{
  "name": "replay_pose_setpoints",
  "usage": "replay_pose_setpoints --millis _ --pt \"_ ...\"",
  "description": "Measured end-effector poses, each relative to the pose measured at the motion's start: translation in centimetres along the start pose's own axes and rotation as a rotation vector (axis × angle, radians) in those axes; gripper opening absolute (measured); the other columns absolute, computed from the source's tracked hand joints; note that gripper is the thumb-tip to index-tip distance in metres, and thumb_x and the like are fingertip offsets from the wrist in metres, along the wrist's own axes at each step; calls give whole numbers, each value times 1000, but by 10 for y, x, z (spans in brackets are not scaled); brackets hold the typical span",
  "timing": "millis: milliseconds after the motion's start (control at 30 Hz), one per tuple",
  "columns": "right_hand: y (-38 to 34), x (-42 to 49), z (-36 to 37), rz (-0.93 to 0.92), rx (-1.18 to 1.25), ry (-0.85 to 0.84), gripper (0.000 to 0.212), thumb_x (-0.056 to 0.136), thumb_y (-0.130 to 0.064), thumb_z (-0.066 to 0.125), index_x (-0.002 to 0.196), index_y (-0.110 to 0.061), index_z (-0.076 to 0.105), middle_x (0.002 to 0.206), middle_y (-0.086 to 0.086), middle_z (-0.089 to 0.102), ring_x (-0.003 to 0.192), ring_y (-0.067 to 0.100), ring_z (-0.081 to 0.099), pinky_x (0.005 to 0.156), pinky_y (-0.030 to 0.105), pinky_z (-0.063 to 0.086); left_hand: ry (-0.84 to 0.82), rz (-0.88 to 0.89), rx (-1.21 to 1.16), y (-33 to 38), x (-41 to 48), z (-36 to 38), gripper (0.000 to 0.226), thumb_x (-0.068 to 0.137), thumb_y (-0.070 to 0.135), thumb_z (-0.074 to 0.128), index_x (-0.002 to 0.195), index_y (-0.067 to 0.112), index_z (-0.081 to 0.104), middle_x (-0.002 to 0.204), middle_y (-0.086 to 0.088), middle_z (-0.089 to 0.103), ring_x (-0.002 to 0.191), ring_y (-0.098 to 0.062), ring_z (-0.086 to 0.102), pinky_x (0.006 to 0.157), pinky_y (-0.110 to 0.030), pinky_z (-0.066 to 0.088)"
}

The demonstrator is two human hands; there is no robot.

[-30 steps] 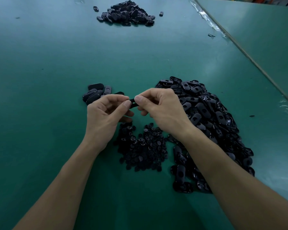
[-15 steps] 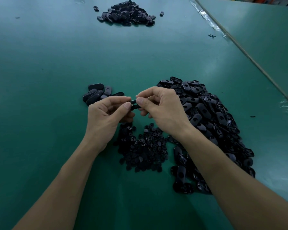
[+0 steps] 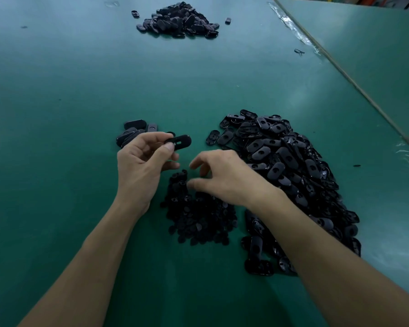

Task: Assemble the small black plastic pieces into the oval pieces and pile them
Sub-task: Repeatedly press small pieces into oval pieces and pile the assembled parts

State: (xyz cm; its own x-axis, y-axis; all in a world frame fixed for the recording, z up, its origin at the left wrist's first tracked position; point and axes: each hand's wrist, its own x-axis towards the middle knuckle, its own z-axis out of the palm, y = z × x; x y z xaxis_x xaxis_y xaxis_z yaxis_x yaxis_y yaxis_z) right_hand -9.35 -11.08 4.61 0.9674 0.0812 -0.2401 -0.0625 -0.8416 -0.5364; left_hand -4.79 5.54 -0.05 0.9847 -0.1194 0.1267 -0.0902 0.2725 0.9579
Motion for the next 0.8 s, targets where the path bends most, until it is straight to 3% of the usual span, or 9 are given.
replay_pose_setpoints --millis 100,233,333,467,600,800 --pt "-5 -2 3 -21 -97 -22 30 89 -40 73 114 -27 65 98 -5 56 95 19 59 87 42 53 -1 12 10 -1 0 0 15 90 6 67 90 20 73 81 1 71 72 -14 68 64 -24 57" --pt "-8 0 5 -33 -80 -20 8 94 -26 66 101 -23 69 94 -1 64 88 23 64 83 43 56 -9 20 26 -3 1 0 16 93 3 68 92 19 73 82 3 73 78 -13 71 68 -23 58" --pt "-9 1 6 -20 -76 -21 18 96 -36 63 103 -21 70 100 5 67 91 27 65 84 44 56 -19 20 33 -4 0 -1 17 92 5 69 92 21 75 84 1 74 83 -16 72 70 -24 58" --pt "-10 -2 5 -55 -121 -45 32 89 -45 70 113 -24 66 100 -2 58 96 22 60 86 41 53 -28 17 62 -6 1 -3 11 91 11 72 95 20 75 88 -2 75 84 -16 72 74 -26 59" --pt "-11 0 8 -88 -114 -28 16 93 -32 68 107 -24 68 95 -3 56 96 23 60 87 43 53 -23 16 84 -8 1 -3 10 88 16 75 98 16 75 90 -2 76 81 -15 73 77 -29 60" --pt "-10 5 11 -72 -106 -52 11 92 -32 69 100 -24 67 99 0 61 96 25 61 87 44 53 -32 16 68 -6 1 -1 16 85 21 73 99 12 73 87 1 76 82 -14 72 76 -26 60"
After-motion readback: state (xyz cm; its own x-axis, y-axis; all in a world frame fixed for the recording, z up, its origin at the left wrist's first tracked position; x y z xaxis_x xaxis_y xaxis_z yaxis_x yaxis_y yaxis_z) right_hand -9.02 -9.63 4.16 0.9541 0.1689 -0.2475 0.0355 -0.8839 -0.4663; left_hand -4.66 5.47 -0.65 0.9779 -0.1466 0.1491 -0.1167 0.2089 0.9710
